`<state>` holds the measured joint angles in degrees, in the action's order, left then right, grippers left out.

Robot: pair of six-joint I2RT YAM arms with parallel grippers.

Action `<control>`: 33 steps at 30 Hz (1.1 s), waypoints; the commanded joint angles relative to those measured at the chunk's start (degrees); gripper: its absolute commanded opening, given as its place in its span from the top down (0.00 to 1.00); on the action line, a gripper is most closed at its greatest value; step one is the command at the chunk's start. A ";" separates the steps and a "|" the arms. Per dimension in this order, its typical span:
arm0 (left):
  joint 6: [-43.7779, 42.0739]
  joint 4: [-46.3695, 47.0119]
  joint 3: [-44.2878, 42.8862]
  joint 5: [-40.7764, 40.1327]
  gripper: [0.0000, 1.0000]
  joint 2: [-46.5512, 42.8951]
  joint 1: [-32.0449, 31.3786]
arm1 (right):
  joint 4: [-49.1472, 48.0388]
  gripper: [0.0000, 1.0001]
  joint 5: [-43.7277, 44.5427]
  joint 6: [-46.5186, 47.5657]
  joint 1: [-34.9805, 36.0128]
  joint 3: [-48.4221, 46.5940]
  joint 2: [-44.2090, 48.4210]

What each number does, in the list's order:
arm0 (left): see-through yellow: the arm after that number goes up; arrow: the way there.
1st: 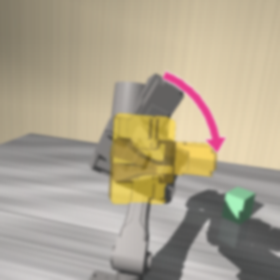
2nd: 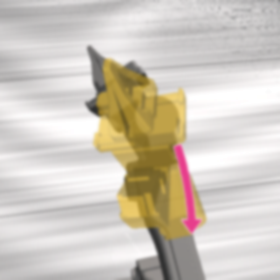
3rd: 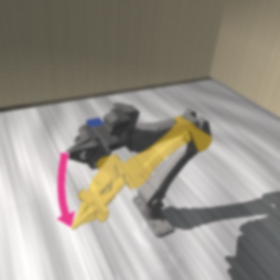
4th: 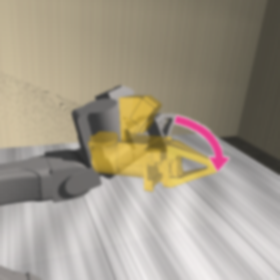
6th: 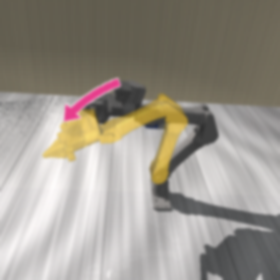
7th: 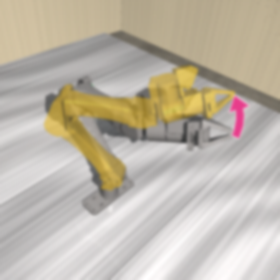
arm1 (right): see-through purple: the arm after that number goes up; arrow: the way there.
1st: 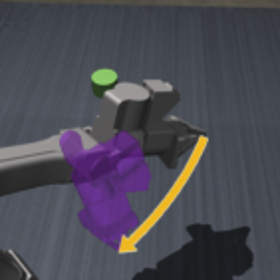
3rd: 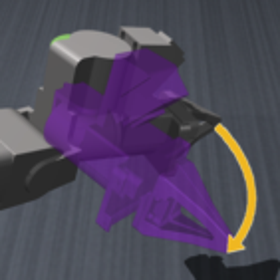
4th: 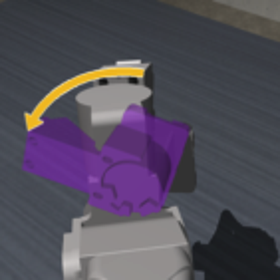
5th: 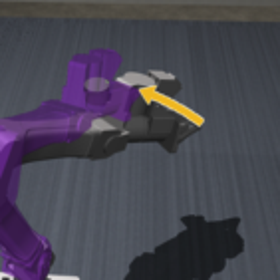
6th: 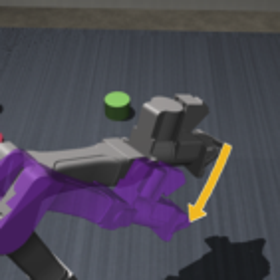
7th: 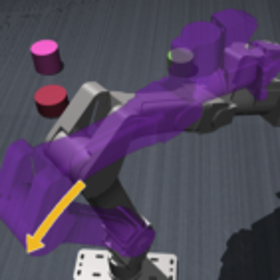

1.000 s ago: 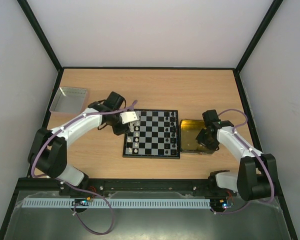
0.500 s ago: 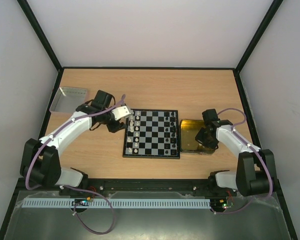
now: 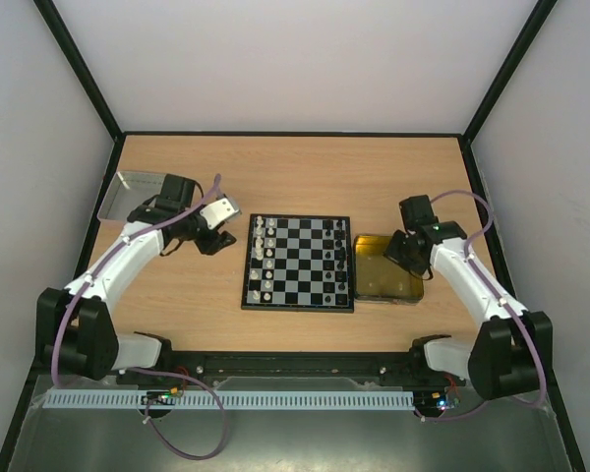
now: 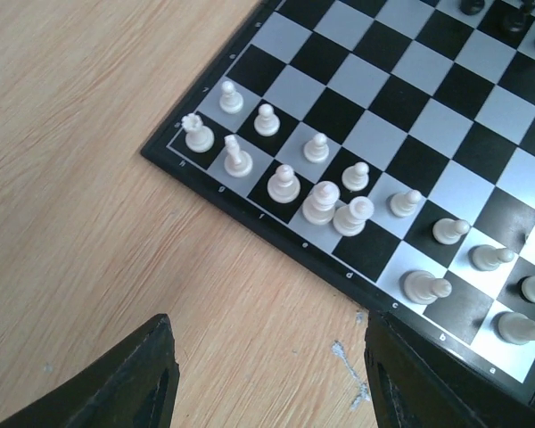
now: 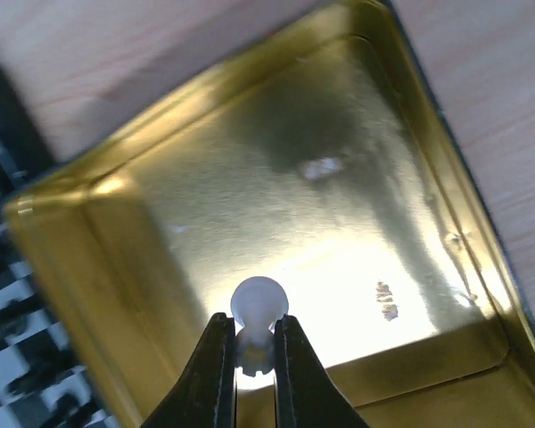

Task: Set up the chess pieces on the board
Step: Pick up the chess piece from the storage box, then place the chess piece on the chessboard.

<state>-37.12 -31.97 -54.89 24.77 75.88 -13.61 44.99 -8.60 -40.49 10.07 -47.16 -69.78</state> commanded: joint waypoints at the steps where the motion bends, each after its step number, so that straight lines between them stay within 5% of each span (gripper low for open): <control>1: 1.39 0.96 1.49 3.65 0.41 -0.23 2.00 | 5.71 0.98 1.79 0.32 7.13 -6.48 1.05; 17: 7.26 7.42 4.68 2.42 0.41 0.52 2.45 | 8.48 0.98 7.93 -5.01 47.68 -30.12 -18.61; 33: 13.29 13.02 6.15 2.62 0.41 1.71 15.25 | 8.67 0.98 4.48 -2.53 59.71 -43.23 -36.73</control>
<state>-25.87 -20.86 -49.93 26.89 76.73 0.25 51.00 -3.73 -44.03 67.02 -87.22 -104.51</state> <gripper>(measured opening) 0.594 0.043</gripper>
